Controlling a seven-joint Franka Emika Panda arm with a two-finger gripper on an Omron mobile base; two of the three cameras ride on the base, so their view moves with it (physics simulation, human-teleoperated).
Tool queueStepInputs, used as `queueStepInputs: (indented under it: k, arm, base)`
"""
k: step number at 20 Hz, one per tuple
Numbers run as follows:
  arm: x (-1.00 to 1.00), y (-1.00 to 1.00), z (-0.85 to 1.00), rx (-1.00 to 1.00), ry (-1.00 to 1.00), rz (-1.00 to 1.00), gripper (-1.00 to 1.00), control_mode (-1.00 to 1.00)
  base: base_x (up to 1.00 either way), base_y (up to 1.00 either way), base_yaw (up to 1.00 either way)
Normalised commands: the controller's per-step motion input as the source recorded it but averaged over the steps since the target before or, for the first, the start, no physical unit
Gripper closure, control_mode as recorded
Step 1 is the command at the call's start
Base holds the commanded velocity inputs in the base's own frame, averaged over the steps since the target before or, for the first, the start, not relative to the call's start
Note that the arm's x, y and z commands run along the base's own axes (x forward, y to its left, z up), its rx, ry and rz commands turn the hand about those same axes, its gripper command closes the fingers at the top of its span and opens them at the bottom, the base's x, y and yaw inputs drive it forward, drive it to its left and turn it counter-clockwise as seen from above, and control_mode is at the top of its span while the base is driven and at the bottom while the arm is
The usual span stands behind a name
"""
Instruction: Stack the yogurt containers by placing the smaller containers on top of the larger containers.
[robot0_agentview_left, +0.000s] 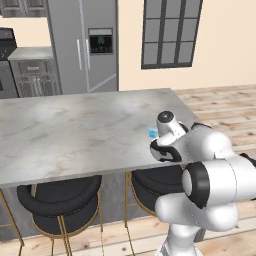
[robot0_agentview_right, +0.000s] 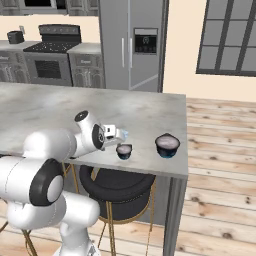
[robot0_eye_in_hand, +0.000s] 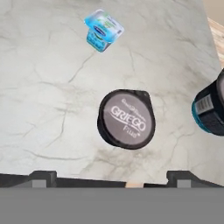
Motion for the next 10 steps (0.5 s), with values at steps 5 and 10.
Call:
queueStepInputs:
  k: [5,10]
  arm:
    - [0.11,0.0,-0.11,-0.03,0.0,-0.03,-1.0,-1.0]
    - [0.09,0.0,-0.1,-0.01,0.0,-0.03,-1.0,-1.0]
  base:
    - [0.0,0.0,0.0]
    - [0.0,0.0,0.0]
